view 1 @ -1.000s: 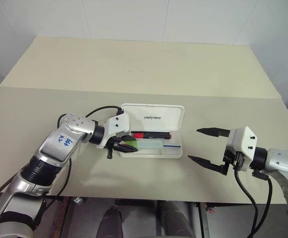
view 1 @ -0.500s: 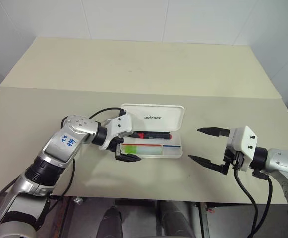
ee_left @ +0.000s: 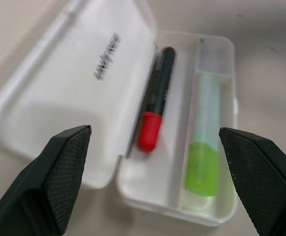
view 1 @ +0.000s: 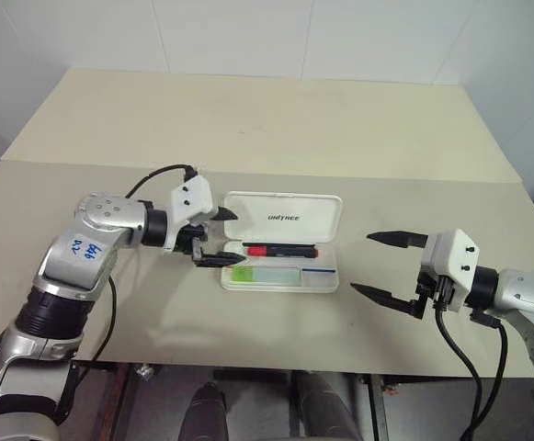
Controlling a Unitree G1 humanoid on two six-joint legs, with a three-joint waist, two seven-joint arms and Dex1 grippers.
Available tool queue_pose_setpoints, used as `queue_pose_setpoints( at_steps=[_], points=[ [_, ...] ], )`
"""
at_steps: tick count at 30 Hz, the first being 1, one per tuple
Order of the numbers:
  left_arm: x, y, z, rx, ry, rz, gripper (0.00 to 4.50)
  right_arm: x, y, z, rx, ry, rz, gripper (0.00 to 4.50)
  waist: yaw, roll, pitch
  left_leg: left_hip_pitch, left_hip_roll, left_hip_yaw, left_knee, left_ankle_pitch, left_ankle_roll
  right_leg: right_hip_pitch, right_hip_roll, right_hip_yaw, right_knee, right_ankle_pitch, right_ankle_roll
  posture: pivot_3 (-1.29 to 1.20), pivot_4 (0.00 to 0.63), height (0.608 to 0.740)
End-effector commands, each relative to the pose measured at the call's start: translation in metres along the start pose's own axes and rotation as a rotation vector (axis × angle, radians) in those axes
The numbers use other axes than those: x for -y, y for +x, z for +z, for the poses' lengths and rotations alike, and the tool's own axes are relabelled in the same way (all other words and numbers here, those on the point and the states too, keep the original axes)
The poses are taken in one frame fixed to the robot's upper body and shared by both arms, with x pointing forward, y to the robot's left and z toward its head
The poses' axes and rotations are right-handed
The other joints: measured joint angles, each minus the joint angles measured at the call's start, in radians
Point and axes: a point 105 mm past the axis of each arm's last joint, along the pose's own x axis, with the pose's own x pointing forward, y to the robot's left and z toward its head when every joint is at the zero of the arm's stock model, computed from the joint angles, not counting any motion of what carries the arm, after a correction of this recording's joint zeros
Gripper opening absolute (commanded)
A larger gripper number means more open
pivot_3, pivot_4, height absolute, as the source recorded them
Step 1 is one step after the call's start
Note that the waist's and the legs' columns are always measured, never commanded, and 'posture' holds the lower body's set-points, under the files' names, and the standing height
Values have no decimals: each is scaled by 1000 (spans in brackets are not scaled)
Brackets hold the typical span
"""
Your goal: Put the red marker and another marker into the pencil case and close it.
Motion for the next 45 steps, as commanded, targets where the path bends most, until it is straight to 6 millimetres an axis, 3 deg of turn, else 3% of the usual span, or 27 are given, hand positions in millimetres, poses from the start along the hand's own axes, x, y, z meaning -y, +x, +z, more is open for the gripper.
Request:
queue_pose_setpoints(
  at_steps=[1, 4, 7, 11, 17, 26, 35, 42, 45],
  points=[
    [-21, -25, -3, -9, -7, 155, 4484, 0, 0, 4, 10, -24, 10, 4500, 0, 0, 0, 0, 0, 0, 0, 0, 0, 0, 0, 0, 0, 0, 0, 0, 150, 740],
    [-35, -43, -19, -68, -39, 290, 4484, -1, -2, 3, 7, -22, 11, 4500, -1, 0, 0, 0, 0, 0, 0, 0, 0, 0, 0, 0, 0, 0, 1, 0, 150, 740],
    [-42, -47, -31, -116, -78, 383, 4484, -1, -2, 2, 6, -21, 13, 4500, -1, 0, 0, 0, 0, 0, 0, 0, 0, 0, 0, 0, 0, 1, 2, 0, 150, 740],
    [-36, -38, -34, -79, -139, 406, 4484, 0, -1, 1, 6, -20, 15, 4500, 2, 0, 0, 0, 0, 0, 1, 0, 0, 0, 0, 0, 0, 1, 2, 0, 150, 740],
    [-18, -15, -59, -67, -227, 476, 4484, 0, -2, 0, -1, -14, 31, 4500, 1, 0, 0, 0, 0, 0, 1, 0, 0, 1, 0, 0, 0, 2, 4, 0, 150, 740],
    [-33, -5, -70, -23, -309, 650, 4484, 2, -1, 1, 2, -19, 49, 4500, 1, 0, 0, 0, 0, 0, 5, 0, 0, 2, 0, 0, 0, 3, 1, 0, 150, 740],
    [-38, 9, -84, -30, -360, 616, 4484, 2, 0, 2, 3, -22, 53, 4500, 3, 0, 0, 0, 0, 0, 4, 0, 0, 2, 0, 0, 0, 4, 1, 0, 150, 740],
    [-26, 17, -89, -80, -374, 510, 4484, 2, 0, 1, -4, -21, 45, 4500, 3, 0, 0, 0, 0, 0, 4, 0, 0, 2, 0, 0, -1, 4, 2, 0, 150, 740],
    [-26, 17, -92, -90, -390, 515, 3814, 2, 1, 1, -2, -21, 42, 4500, 3, 0, 0, 0, 0, 0, 4, 0, 0, 2, 0, 0, -1, 4, 1, 0, 150, 740]
  ],
)
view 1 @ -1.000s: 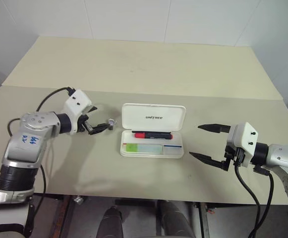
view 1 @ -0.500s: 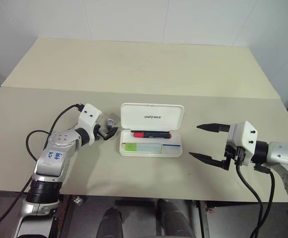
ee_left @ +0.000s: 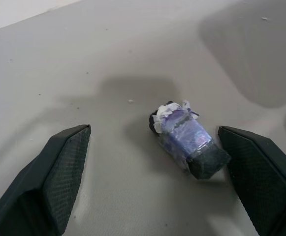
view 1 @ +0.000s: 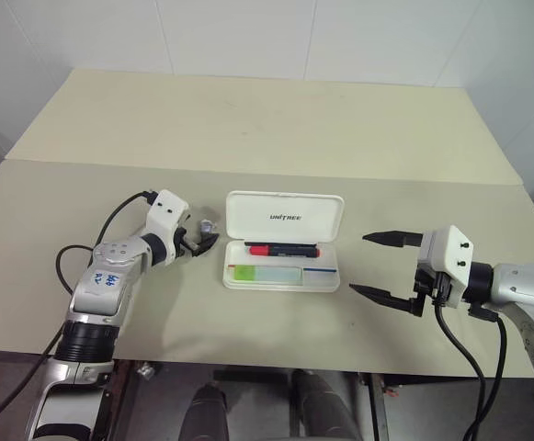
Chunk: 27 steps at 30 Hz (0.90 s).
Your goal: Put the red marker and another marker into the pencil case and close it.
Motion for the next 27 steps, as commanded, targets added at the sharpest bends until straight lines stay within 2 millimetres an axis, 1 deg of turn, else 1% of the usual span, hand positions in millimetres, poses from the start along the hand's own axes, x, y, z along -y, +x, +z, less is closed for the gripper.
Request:
queue_pose_setpoints(
  at_steps=[1, 5, 7, 10, 11, 14, 16, 19, 21, 22, 24, 25, 27],
  points=[
    [6, 3, -6, -36, -16, -24, 3579, 2, -2, 9, 11, -43, -10, 4500, 0, 0, 0, 0, 0, 0, 0, 0, 0, 0, 0, 0, 0, 0, 0, 0, 150, 740],
    [8, 4, -4, -7, -32, -36, 2239, 2, -2, 9, 10, -46, -13, 4500, 0, 0, 0, 0, 0, 0, 1, 0, 0, 0, 0, 0, 0, 0, -1, 0, 150, 740],
    [6, 3, -4, -7, -37, -30, 1676, 3, -3, 9, 9, -47, -15, 4500, -2, 0, 0, 0, 0, 0, 1, 1, 0, 0, 0, 0, 0, 1, -2, 0, 150, 740],
    [4, 2, -4, 1, -45, -23, 659, 3, -3, 9, 7, -48, -18, 4500, -2, 0, 0, 1, 0, 0, 1, 1, -1, 0, 0, 0, 0, 1, -2, 0, 150, 740],
    [3, 2, -4, 3, -46, -22, 430, 3, -4, 9, 6, -48, -19, 4500, -3, 0, 0, 1, 0, 0, 1, 1, -1, 0, 0, 0, 0, 1, -2, 0, 150, 740],
    [-4, 0, 9, 30, -46, -9, 398, 4, -6, 8, 4, -46, -24, 4500, -3, 0, 0, 0, 0, 0, 0, 1, -1, 0, 0, 0, 0, 1, -2, 0, 150, 740],
    [-9, -6, 34, 86, 0, -42, 398, 6, -10, 8, 12, -39, -32, 4500, -3, 0, 0, 0, 0, 0, 0, 1, -1, 0, 0, 0, -1, 1, -2, 0, 150, 740],
    [-16, -18, 77, 188, 63, -99, 398, 8, -16, 8, 27, -25, -44, 4500, 0, -2, 1, -1, 0, 0, 0, 1, -1, -1, 0, 0, -1, 1, -2, 0, 150, 740],
    [-15, -27, 103, 257, 105, -157, 398, 8, -19, 6, 40, -13, -43, 4500, -1, -2, 1, -2, 0, 0, 0, 1, -1, -1, 0, 0, -2, 1, -2, 0, 150, 740],
    [-14, -30, 111, 279, 120, -179, 398, 8, -20, 6, 48, -9, -42, 4500, -1, -2, 1, -2, 0, 0, -1, 1, -1, 0, 0, 0, -4, 1, -2, 0, 150, 740],
    [-6, -38, 133, 351, 169, -257, 398, 6, -24, 5, 59, -4, -36, 4500, -1, -1, 1, -1, 0, 0, -2, 0, -1, 0, 0, 0, -4, 0, 0, 0, 150, 740],
    [-2, -41, 140, 379, 189, -289, 398, 5, -25, 5, 64, -4, -33, 4500, -1, -1, 1, -1, 0, 0, -2, 0, 0, 0, 0, 0, -4, 1, 1, 0, 150, 740],
    [16, -46, 158, 430, 203, -405, 398, 5, -27, 6, 87, -6, -37, 4500, -1, -1, 1, -1, 0, 0, -4, 0, 0, -1, 0, 0, -3, 2, 4, 0, 150, 740]
  ],
)
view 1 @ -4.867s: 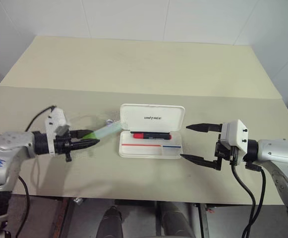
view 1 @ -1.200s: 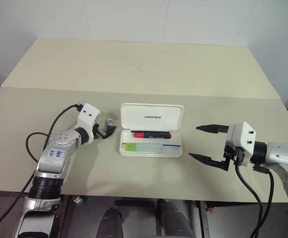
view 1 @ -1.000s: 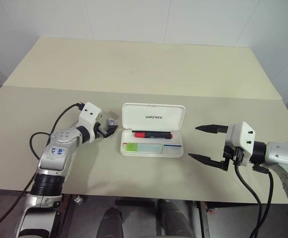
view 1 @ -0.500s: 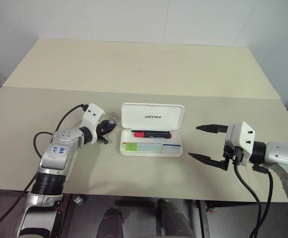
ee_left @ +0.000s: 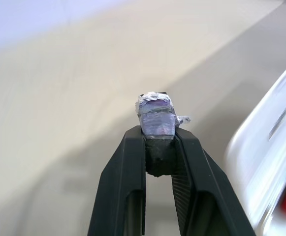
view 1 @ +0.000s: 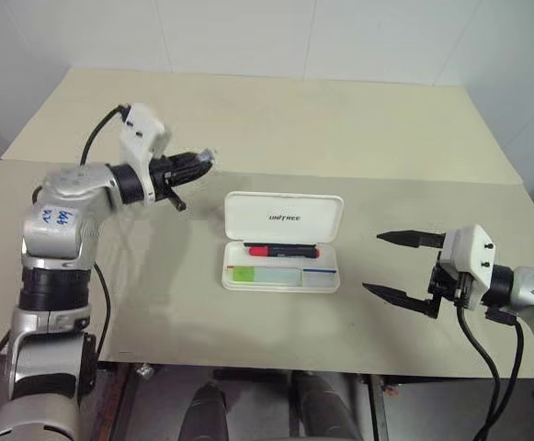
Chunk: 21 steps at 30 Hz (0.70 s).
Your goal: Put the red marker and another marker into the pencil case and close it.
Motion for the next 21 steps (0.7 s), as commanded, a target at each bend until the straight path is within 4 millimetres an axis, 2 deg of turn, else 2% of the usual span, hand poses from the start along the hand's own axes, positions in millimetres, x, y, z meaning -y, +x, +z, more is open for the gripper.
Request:
queue_pose_setpoints(
  at_steps=[1, 4, 9, 12, 15, 21],
  points=[
    [32, 7, 42, 127, 45, -226, 398, 4, -7, 12, 68, -39, -30, 4500, 0, 0, 0, 0, 0, 0, 0, 0, 0, 0, 0, 0, 0, 1, 2, 0, 150, 740],
    [73, 15, 49, 134, 34, -464, 398, 5, -6, 11, 71, -42, -45, 4500, 0, 0, 0, 0, 0, 0, -1, 0, 0, 0, 0, 0, 0, 3, 6, 0, 150, 740],
    [130, 33, 33, 70, -16, -728, 398, 6, -10, 8, 48, -39, -85, 4500, 1, 0, 0, 0, 0, 0, -1, 0, 0, 0, 0, 0, 1, 2, 6, 0, 150, 740],
    [146, 44, 18, 9, -22, -766, 398, 4, -15, 7, 33, -37, -108, 4500, 1, 0, 0, 0, 0, 0, 1, 0, 0, 0, 0, 0, 1, 1, 5, 0, 150, 740],
    [154, 55, -6, -87, 13, -769, 398, 1, -20, 5, 18, -32, -131, 4500, -1, 0, 0, 0, 0, 0, 2, 0, 1, 0, 0, 0, 1, -2, -2, 0, 150, 740],
    [167, 77, -18, -116, 23, -771, 398, -5, -22, 3, 10, -21, -152, 4500, -1, 0, 0, 0, 0, 0, 6, 0, 1, 1, 0, 1, -1, -3, -5, 0, 150, 740]
  ],
)
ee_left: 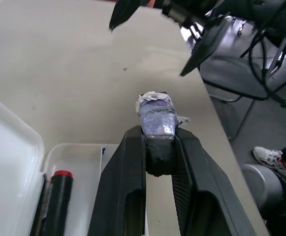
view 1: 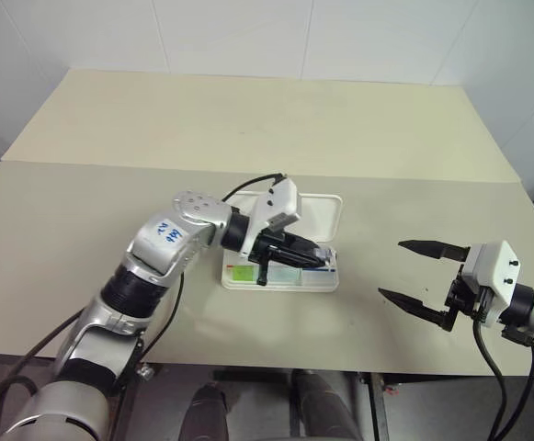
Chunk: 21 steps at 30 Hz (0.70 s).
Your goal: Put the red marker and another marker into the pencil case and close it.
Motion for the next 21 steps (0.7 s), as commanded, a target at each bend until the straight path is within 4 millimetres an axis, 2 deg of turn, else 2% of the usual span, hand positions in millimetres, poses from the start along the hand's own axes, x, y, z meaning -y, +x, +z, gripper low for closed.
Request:
queue_pose_setpoints(
  at_steps=[1, 8, 19, 21],
  points=[
    [-5, 9, 1, -25, 46, 18, 398, 0, -3, 13, 32, -50, -29, 4500, -1, 0, 0, 0, 0, 0, 0, 0, 0, 0, 0, 0, 0, 1, 0, 0, 150, 740],
    [-12, 21, -12, -87, 35, 50, 398, -3, -5, 11, 24, -42, -52, 4500, 0, 0, 0, -1, 0, 0, -1, 0, 0, 0, 0, 1, -2, 0, 0, 0, 150, 740],
    [-8, 29, -7, -43, 23, 48, 4008, -1, -1, 10, 17, -40, -61, 4500, 2, 0, 0, -1, 0, 0, -2, 0, 0, 0, 0, 1, -2, 0, 0, 0, 150, 740],
    [-10, 29, -4, -32, 26, 63, 4479, -1, -1, 10, 16, -40, -60, 4500, 2, 0, 0, -1, 0, 0, -1, 0, 0, 0, 0, 1, -2, 0, 0, 0, 150, 740]
  ],
)
